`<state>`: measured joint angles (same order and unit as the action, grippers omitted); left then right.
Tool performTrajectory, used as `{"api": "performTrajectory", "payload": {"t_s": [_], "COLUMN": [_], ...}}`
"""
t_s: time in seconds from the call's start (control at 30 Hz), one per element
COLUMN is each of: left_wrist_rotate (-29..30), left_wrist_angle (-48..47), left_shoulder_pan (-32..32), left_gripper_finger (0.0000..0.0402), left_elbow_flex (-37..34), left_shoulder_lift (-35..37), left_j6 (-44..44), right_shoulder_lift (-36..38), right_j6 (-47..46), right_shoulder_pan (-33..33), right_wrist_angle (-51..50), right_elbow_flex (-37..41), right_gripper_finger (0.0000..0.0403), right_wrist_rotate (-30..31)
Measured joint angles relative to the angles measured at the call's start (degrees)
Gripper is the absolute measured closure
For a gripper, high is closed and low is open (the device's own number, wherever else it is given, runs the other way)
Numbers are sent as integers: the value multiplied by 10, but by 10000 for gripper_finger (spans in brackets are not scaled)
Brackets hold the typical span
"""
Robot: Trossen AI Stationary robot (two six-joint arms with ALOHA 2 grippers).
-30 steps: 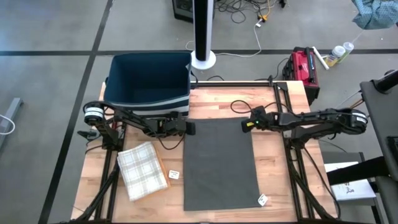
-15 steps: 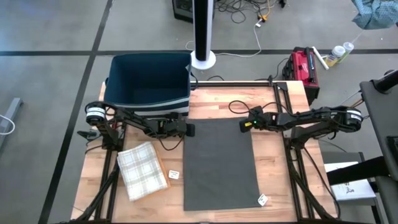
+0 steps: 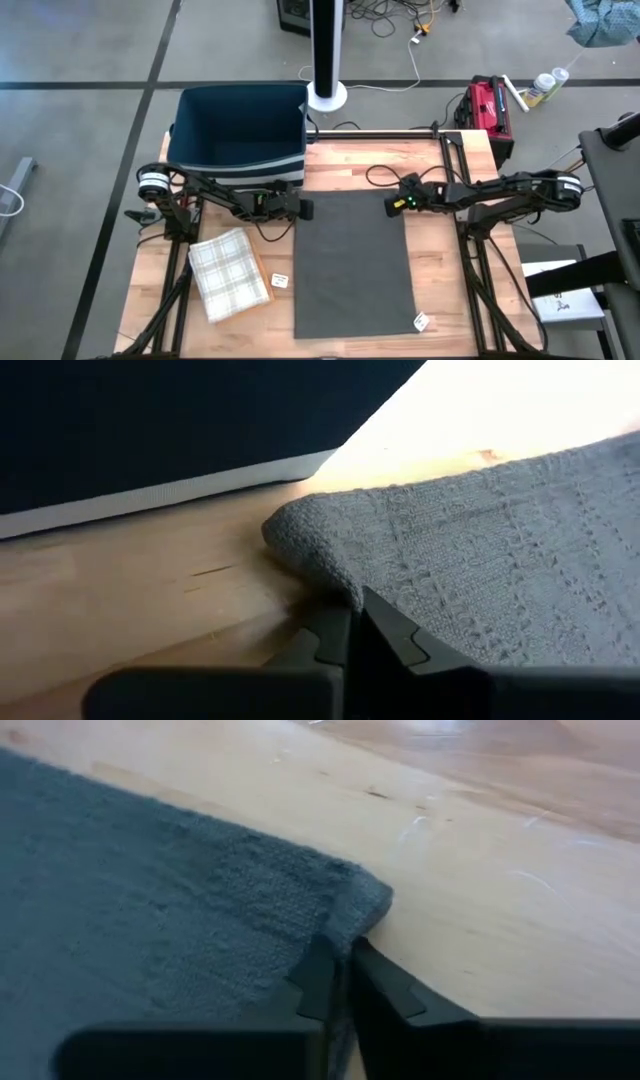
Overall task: Fold towel
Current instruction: Fold the gray kitchen towel
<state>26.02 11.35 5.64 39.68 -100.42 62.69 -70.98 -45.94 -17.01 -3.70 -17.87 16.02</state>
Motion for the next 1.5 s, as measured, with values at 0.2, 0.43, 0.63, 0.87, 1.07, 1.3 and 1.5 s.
{"api": "performTrajectory", "payload": {"t_s": [0.2, 0.43, 0.63, 0.87, 1.07, 1.3, 1.5], "left_wrist_rotate": [1, 33, 63, 97, 176, 204, 184], "left_wrist_angle": [-21, -88, -89, -100, -121, -154, -115], "left_shoulder_pan": [-19, -58, -89, -171, -234, -179, -133], "left_gripper_finger": [401, 401, 401, 401, 401, 401, 401], "left_elbow_flex": [0, 0, 0, 0, 0, 0, 0], "left_shoulder_lift": [12, 58, 138, 219, 245, 246, 267], "left_j6": [-11, -18, -68, -143, -191, -178, -233], "right_shoulder_lift": [45, 132, 211, 281, 294, 267, 251], "right_j6": [24, 20, 38, 104, 204, 277, 352], "right_shoulder_pan": [25, 128, 221, 316, 393, 369, 344], "right_wrist_angle": [-28, -57, -51, -37, 17, 24, 37], "right_elbow_flex": [-1, -3, -3, -4, -5, -5, -33], "right_gripper_finger": [393, 399, 400, 400, 400, 401, 401], "right_wrist_rotate": [-16, 55, 121, 127, 155, 298, 341]}}
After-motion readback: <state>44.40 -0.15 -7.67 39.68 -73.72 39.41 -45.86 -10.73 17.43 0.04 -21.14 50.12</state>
